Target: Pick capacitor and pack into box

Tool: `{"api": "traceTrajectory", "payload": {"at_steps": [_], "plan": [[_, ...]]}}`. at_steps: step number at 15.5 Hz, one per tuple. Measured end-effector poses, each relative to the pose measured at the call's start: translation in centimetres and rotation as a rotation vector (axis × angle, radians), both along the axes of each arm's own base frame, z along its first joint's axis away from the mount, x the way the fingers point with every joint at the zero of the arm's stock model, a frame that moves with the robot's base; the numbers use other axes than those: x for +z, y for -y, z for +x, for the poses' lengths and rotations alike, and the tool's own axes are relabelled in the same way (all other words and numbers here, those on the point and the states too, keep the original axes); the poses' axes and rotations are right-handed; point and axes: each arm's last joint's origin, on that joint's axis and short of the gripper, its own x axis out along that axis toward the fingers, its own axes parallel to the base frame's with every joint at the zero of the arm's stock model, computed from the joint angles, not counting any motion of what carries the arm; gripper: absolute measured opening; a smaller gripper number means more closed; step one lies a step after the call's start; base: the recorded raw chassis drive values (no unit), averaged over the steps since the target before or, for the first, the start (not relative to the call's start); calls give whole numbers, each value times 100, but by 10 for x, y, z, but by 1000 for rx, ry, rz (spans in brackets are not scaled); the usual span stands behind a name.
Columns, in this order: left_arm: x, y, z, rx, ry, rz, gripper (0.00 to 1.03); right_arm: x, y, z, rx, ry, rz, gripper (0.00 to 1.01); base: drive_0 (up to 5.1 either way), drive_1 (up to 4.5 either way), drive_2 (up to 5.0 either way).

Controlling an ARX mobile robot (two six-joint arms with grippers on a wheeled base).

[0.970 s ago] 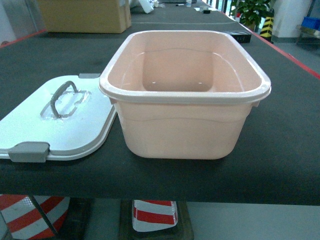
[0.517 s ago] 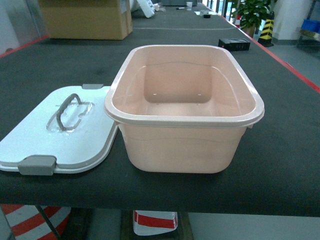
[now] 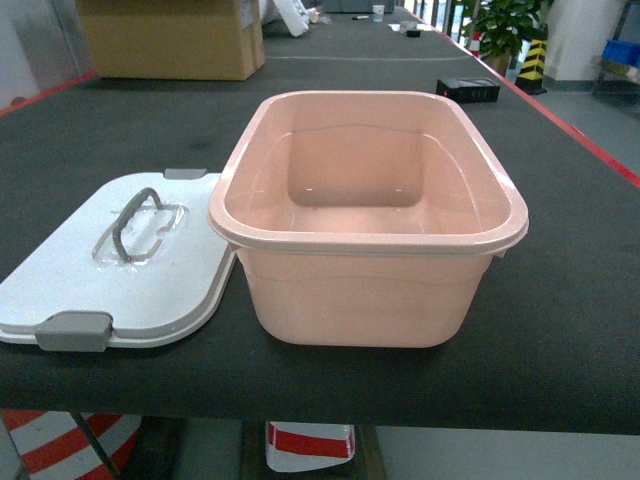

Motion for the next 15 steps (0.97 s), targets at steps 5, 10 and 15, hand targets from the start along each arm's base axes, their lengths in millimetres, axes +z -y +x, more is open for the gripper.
{"api": "traceTrajectory", "payload": {"at_steps": [5, 10, 15], "plan": [[0, 0, 0, 0, 0, 0, 44, 0, 0, 0, 0, 0, 0, 98, 0, 0, 0], [0, 0, 0, 0, 0, 0, 44, 0, 0, 0, 0, 0, 0, 98, 0, 0, 0], [0, 0, 0, 0, 0, 0, 44, 0, 0, 0, 0, 0, 0, 98, 0, 0, 0]]}}
